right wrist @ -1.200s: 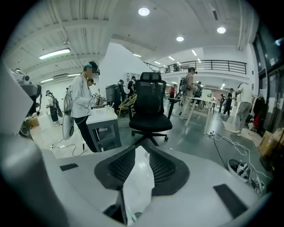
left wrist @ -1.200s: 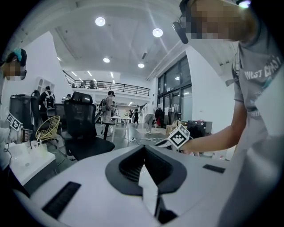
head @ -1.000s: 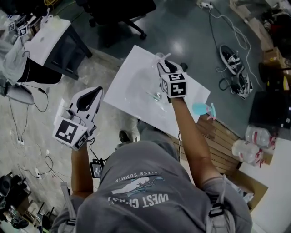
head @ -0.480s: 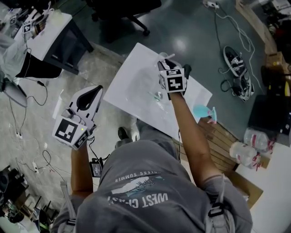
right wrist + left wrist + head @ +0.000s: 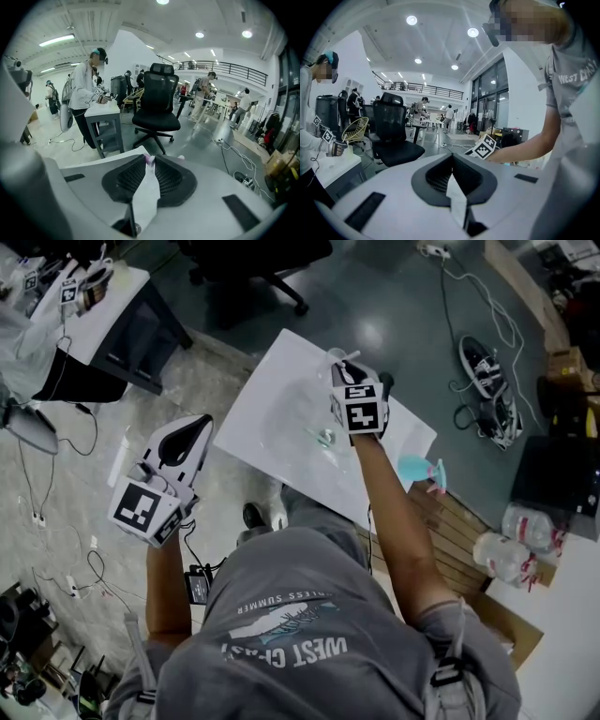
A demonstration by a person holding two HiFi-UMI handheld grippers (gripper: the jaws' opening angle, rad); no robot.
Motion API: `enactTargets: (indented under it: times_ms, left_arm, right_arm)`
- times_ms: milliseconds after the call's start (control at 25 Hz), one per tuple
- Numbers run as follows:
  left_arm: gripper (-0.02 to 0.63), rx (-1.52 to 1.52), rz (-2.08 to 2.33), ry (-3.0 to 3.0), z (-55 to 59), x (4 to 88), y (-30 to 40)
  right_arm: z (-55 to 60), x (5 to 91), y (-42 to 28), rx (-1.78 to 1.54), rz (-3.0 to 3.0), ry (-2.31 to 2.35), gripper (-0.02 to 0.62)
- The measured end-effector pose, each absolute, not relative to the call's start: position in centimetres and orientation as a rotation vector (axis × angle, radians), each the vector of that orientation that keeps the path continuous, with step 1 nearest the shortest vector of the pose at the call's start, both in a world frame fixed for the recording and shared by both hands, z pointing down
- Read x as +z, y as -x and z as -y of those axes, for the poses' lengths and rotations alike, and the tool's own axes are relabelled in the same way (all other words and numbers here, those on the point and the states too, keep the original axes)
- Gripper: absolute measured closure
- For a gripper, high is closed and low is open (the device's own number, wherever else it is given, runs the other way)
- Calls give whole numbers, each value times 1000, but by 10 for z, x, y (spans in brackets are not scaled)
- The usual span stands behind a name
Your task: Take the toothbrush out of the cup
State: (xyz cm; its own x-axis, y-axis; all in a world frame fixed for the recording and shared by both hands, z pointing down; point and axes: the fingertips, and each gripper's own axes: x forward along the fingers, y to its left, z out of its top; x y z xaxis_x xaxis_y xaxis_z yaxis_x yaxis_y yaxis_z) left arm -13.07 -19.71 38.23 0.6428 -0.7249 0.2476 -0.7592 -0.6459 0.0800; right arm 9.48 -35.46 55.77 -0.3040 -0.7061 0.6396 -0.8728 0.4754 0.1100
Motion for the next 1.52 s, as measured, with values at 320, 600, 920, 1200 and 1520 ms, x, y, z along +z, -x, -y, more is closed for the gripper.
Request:
enactTargets:
  times_ms: [320, 600, 920, 1200, 1520]
  left_arm:
    - [607, 281, 1214, -2715, 189, 375, 133]
    - [607, 278, 1201, -2745, 174, 366, 133]
    - [607, 281, 1176, -2782, 161, 356, 131]
    - [607, 283, 1156, -2811, 154, 353, 129]
    - [607, 289, 1131, -2830, 143, 347, 131]
  right_arm:
    - [343, 527, -95, 279, 2137, -1359, 523]
    - [323, 498, -100, 232, 2163, -1411, 524]
    - [300, 467, -108, 196, 2186, -1473, 523]
    - [283, 448, -114, 177, 2214, -1516, 523]
    - [258, 426, -118, 148, 2225, -1549, 522]
